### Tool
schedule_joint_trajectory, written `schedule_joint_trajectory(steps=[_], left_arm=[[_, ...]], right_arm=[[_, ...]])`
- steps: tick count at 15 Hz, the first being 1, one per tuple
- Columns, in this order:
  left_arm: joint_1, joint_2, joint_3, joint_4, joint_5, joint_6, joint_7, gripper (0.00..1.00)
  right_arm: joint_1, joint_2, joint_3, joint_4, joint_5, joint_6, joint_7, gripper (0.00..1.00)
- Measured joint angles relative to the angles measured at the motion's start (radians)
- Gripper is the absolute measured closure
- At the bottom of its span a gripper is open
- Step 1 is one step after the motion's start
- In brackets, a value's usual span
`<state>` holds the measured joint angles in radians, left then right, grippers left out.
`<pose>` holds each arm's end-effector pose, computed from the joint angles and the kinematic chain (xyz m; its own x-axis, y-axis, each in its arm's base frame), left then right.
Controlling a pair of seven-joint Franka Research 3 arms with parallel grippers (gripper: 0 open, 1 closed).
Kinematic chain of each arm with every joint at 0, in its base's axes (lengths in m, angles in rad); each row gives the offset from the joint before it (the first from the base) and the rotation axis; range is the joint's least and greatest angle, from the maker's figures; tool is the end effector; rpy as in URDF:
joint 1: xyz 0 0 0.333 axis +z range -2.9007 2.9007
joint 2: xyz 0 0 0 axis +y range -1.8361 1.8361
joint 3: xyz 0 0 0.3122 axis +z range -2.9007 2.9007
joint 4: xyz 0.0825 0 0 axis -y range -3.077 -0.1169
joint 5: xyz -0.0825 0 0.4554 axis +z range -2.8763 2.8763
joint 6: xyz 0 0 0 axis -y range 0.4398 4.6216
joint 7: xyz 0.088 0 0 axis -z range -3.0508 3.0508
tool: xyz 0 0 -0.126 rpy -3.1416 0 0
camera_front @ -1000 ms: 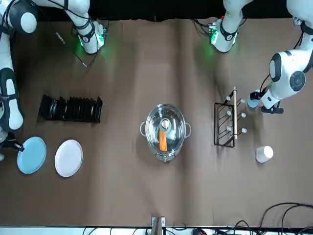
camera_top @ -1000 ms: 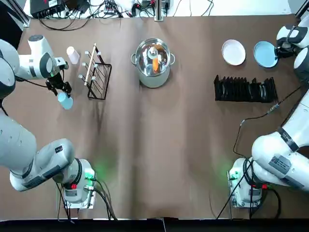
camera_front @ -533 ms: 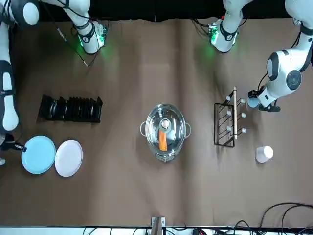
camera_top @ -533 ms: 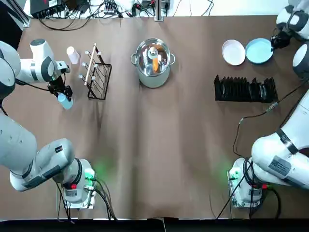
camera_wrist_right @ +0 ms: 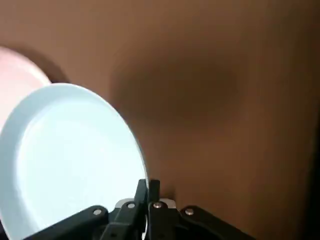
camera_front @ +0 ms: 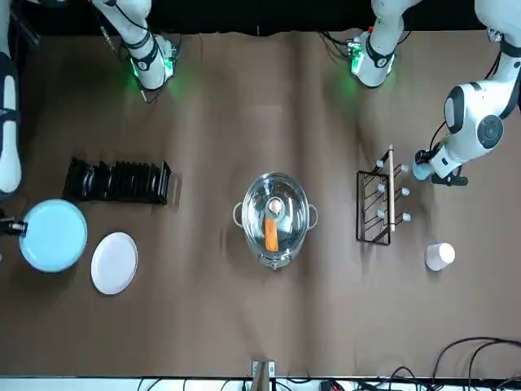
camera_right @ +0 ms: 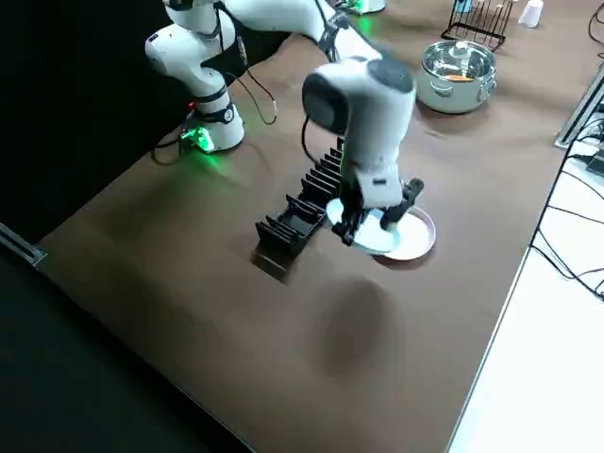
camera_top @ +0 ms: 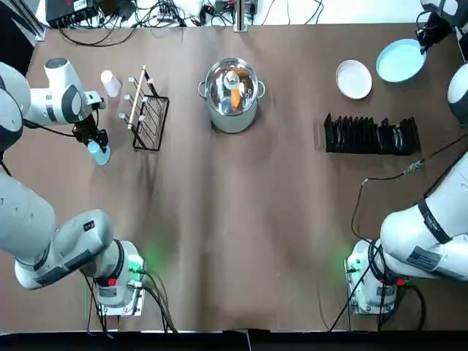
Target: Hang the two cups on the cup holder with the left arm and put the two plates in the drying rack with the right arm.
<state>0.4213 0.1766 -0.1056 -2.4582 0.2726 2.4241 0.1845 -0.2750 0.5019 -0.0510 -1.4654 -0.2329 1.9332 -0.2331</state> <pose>0.4650 0.1534 0.1268 0.9685 -0.0824 -0.2350 -0.1017 -0.9923 -0.0711 0.7143 -0.2573 0.3414 0.9951 -0.0113 -0.0979 0.0106 -0.9754 0.2201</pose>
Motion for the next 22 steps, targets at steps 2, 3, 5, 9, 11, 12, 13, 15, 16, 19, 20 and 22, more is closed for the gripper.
schedule_joint_trajectory(steps=[2,3,5,9,11,12,13,15,16,19,20,22], left_arm=[[0.0,-0.002,-0.009,0.034,0.0,0.006,-0.018,0.31],[0.0,-0.003,-0.021,0.065,0.0,-0.005,-0.035,0.31],[0.0,-0.004,-0.062,0.152,0.0,-0.088,-0.089,0.31],[-0.008,-0.005,-0.149,0.358,-0.064,-0.321,-0.175,0.31],[-0.013,-0.005,-0.169,0.448,-0.123,-0.432,-0.2,0.31],[-0.015,-0.005,-0.178,0.489,-0.147,-0.48,-0.218,0.31],[-0.02,-0.003,-0.202,0.551,-0.17,-0.548,-0.278,0.31],[-0.04,0.002,-0.224,0.59,-0.178,-0.571,-0.357,0.31],[-0.058,0.007,-0.229,0.604,-0.178,-0.574,-0.405,0.31],[-0.104,0.039,-0.233,0.629,-0.178,-0.578,-0.562,0.31],[-0.11,0.053,-0.234,0.631,-0.178,-0.578,-0.612,0.31],[-0.111,0.079,-0.235,0.634,-0.185,-0.578,-0.671,0.31]], right_arm=[[0.017,-0.023,0.0,-0.004,-0.049,-0.079,-0.013,0.97],[0.021,-0.035,0.0,-0.014,-0.062,-0.093,-0.018,0.97],[0.027,-0.061,0.0,-0.055,-0.114,-0.1,-0.029,0.97],[0.058,-0.123,0.0,-0.175,-0.273,-0.097,-0.04,0.97],[0.071,-0.168,0.0,-0.248,-0.333,-0.091,-0.055,0.97],[0.08,-0.192,0.0,-0.286,-0.365,-0.089,-0.056,0.97],[0.093,-0.239,0.001,-0.366,-0.431,-0.078,-0.057,0.97],[0.099,-0.268,0.001,-0.445,-0.464,-0.034,-0.06,0.97],[0.101,-0.274,0.001,-0.486,-0.493,0.001,-0.061,0.97],[0.101,-0.275,-0.002,-0.585,-0.565,0.101,-0.059,0.97],[0.101,-0.275,-0.002,-0.603,-0.573,0.114,-0.059,0.97],[0.101,-0.275,-0.001,-0.618,-0.579,0.119,-0.059,0.97]])
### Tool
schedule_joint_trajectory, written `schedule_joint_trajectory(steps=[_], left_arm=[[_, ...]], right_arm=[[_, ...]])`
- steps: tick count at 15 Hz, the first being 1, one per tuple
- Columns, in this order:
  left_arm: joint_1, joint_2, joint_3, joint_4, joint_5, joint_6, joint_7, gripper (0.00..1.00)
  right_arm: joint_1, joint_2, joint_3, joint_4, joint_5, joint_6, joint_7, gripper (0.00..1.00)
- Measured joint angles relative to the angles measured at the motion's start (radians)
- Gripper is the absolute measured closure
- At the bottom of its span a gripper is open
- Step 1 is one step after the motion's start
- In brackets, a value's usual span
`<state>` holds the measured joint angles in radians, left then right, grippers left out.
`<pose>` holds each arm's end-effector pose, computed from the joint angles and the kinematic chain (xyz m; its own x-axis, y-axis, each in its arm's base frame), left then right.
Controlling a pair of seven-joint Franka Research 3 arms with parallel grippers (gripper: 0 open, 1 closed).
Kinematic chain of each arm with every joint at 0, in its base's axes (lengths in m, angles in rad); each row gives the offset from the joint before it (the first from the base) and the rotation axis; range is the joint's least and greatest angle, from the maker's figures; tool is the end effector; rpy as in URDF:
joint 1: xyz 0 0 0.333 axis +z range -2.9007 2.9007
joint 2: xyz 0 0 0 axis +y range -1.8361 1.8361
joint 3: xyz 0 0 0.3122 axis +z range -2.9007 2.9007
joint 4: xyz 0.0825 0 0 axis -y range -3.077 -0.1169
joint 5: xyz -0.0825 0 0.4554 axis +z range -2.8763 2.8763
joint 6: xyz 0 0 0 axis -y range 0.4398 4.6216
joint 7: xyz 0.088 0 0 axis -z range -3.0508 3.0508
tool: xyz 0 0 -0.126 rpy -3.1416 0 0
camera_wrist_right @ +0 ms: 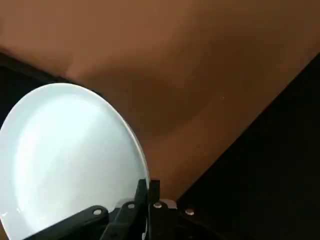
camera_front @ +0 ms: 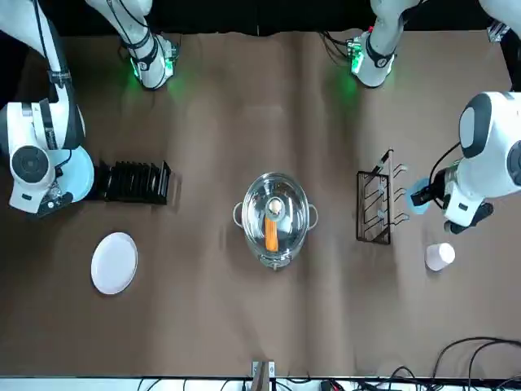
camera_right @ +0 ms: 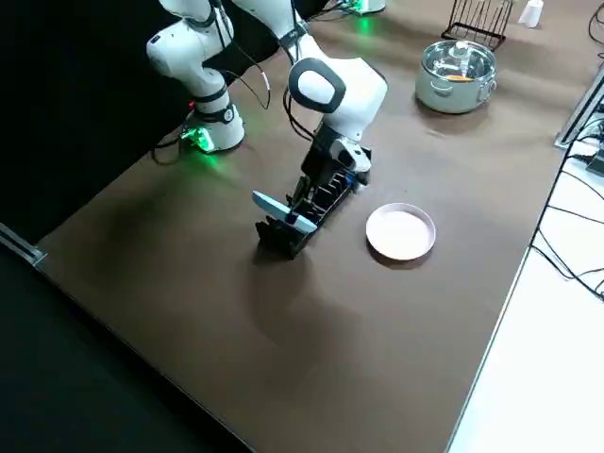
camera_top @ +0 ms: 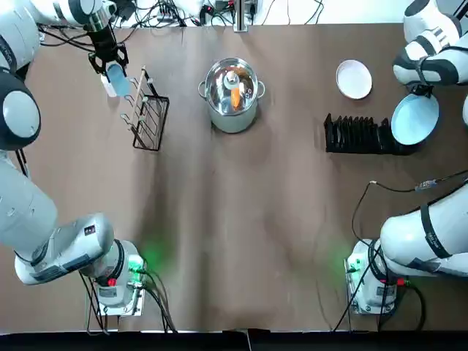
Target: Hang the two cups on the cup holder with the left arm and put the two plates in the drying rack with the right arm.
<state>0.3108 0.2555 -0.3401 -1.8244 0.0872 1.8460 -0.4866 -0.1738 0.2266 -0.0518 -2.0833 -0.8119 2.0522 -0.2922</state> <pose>0.6533 -0.0042 0.3301 0.8896 0.4132 -0.1947 0.4023 -0.9106 -0.0944 0.5836 -0.1870 0.2458 0.7892 0.3473 -0.5065 0.5765 -0.7032 0.4161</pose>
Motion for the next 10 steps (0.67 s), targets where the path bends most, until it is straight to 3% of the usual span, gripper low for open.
schedule_joint_trajectory(steps=[10], left_arm=[[-0.004,0.043,-0.008,-0.004,-0.035,-0.034,-0.063,0.31]], right_arm=[[0.068,0.006,0.002,-0.027,-0.001,0.001,0.081,0.97]])
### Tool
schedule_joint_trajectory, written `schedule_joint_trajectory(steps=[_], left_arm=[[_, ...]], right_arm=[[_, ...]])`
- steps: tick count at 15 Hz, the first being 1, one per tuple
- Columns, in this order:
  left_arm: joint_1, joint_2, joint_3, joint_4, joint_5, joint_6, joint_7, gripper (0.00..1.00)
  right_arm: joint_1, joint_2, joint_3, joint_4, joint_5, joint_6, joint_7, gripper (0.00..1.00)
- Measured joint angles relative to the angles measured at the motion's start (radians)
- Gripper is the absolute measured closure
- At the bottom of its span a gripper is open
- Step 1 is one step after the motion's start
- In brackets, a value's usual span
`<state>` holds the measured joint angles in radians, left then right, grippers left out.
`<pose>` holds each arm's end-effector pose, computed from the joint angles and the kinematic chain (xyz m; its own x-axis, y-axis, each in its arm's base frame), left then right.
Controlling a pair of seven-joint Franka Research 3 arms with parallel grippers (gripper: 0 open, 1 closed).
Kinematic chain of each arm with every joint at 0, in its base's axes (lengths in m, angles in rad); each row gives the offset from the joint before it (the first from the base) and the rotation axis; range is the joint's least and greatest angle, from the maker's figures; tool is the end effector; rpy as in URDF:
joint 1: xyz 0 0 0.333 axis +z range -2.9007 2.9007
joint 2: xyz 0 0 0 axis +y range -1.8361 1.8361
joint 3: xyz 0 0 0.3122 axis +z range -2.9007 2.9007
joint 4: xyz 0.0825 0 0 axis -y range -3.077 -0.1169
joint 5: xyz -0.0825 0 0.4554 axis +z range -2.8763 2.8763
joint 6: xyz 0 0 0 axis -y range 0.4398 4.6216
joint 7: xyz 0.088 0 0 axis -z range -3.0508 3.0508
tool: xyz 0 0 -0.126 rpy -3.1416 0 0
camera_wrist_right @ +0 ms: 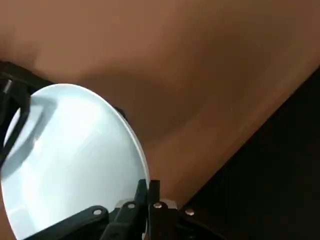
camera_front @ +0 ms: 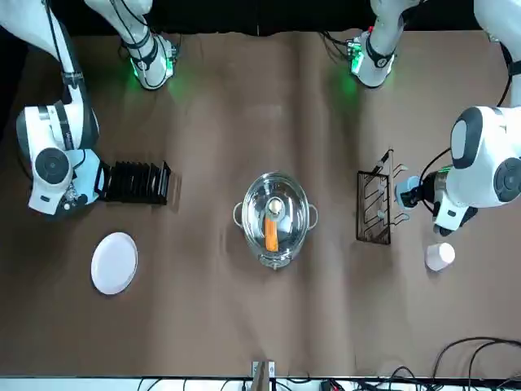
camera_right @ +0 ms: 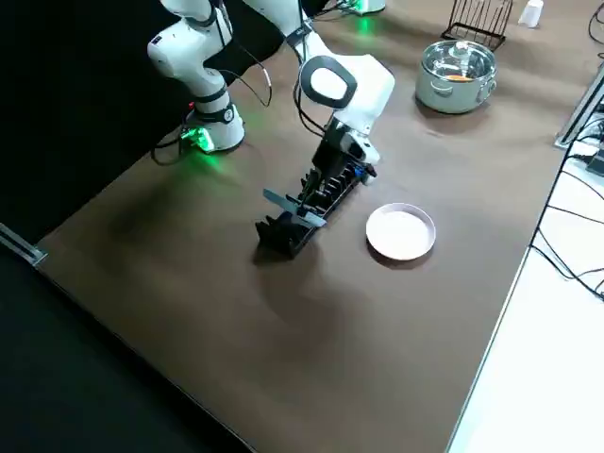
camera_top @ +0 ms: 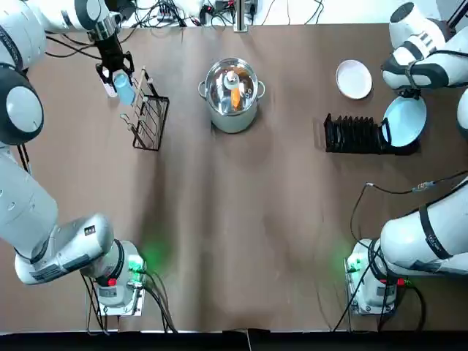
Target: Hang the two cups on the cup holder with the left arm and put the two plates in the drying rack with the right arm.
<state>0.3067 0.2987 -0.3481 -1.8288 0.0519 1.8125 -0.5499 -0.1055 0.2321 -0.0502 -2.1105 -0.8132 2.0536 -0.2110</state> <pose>0.6461 -0.0156 0.3002 0.8417 0.4632 -0.2775 0.4529 -0.8854 -0.1045 0.5847 -0.1442 0.2301 0.7955 0.3499 -0.4947 0.5752 -0.6930 0.4347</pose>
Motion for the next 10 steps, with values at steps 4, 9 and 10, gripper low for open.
schedule_joint_trajectory(steps=[4,9,10], left_arm=[[0.0,0.024,0.0,-0.004,0.0,0.0,0.0,0.31],[0.0,0.054,0.0,-0.008,0.0,0.0,0.0,0.31],[0.0,0.058,0.0,-0.009,0.0,0.0,0.0,0.31]], right_arm=[[0.002,0.023,-0.002,-0.001,-0.002,0.008,0.011,0.97],[0.002,0.04,-0.003,0.0,-0.009,0.01,0.044,0.97],[0.002,0.041,-0.003,0.0,-0.009,0.01,0.044,0.97]])
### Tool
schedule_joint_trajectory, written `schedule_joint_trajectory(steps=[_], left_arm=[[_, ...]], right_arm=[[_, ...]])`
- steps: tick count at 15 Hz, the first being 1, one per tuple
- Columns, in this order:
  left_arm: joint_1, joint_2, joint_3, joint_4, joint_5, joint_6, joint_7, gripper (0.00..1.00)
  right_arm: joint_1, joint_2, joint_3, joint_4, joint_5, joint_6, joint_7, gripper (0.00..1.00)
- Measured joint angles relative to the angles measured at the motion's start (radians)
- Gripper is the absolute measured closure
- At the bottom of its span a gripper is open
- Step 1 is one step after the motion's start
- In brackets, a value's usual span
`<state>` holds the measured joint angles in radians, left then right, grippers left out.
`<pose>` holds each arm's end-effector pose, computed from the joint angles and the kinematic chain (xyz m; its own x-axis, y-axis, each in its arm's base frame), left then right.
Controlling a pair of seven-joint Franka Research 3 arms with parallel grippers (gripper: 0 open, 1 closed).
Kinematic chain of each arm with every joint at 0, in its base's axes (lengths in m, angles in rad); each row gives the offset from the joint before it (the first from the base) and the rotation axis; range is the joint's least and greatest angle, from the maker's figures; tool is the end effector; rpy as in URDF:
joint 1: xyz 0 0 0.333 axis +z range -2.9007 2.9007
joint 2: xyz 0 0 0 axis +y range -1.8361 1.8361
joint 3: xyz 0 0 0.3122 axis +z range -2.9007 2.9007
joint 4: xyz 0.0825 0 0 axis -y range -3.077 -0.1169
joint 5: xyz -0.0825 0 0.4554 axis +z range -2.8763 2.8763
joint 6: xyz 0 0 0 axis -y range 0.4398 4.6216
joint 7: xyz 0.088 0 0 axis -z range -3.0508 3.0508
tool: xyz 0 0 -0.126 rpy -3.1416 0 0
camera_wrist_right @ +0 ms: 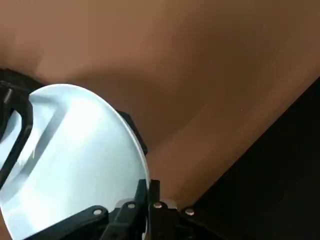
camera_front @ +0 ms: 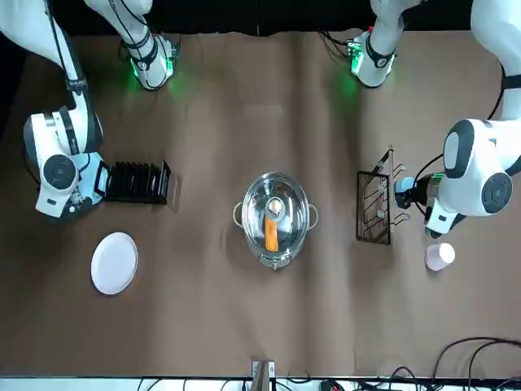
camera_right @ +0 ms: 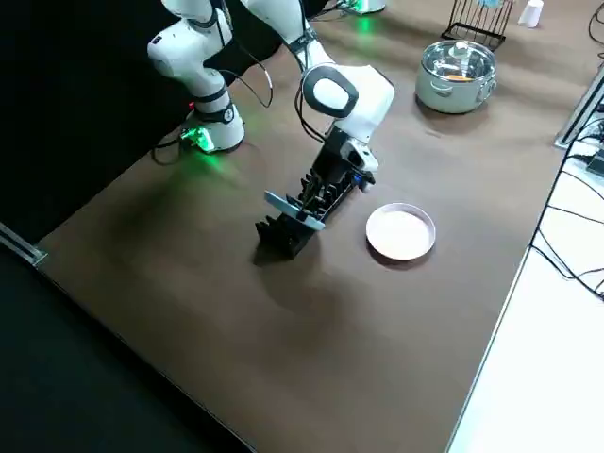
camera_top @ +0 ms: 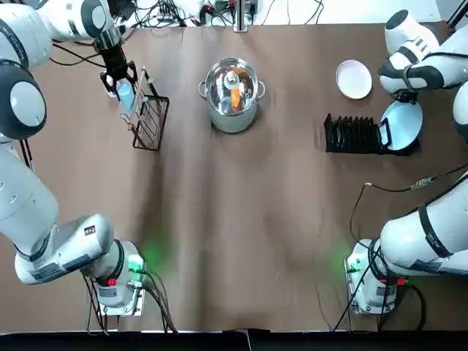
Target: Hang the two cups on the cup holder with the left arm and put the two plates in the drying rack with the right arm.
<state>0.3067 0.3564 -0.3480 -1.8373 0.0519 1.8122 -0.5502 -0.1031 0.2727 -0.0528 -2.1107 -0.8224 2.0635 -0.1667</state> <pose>0.6404 -0.0168 0.2610 0.8223 0.4575 -0.3385 0.4453 -0.8876 -0.1180 0.5815 -0.1435 0.2064 0.7997 0.3289 -0.5024 0.5628 -0.7020 0.4364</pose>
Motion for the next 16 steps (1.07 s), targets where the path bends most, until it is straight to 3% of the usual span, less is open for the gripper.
schedule_joint_trajectory(steps=[3,7,8,11,13,15,16], left_arm=[[0.0,0.01,0.0,-0.002,0.0,0.001,0.0,0.31],[0.0,0.028,0.0,-0.005,0.0,0.009,0.0,0.31],[0.0,0.031,0.0,-0.007,0.0,0.015,0.0,0.31],[0.001,0.031,0.0,-0.007,0.001,0.019,0.0,0.28],[0.001,0.031,0.0,-0.008,0.002,0.021,0.0,0.15],[0.001,0.031,0.0,-0.008,0.002,0.025,0.0,0.0],[0.001,0.031,0.0,-0.008,0.002,0.028,0.0,0.0]], right_arm=[[0.0,0.0,0.0,0.001,0.0,0.0,0.002,0.95],[0.001,0.003,0.001,0.007,0.0,0.0,0.002,0.6],[0.001,0.004,0.001,0.011,0.0,0.0,0.002,0.57],[0.001,0.004,0.001,0.039,0.0,0.0,0.003,0.58],[0.002,0.007,0.004,0.064,0.025,0.009,0.007,0.58],[0.012,0.027,0.009,0.117,0.144,0.015,0.009,0.58],[0.019,0.046,0.01,0.153,0.212,0.015,0.011,0.56]])
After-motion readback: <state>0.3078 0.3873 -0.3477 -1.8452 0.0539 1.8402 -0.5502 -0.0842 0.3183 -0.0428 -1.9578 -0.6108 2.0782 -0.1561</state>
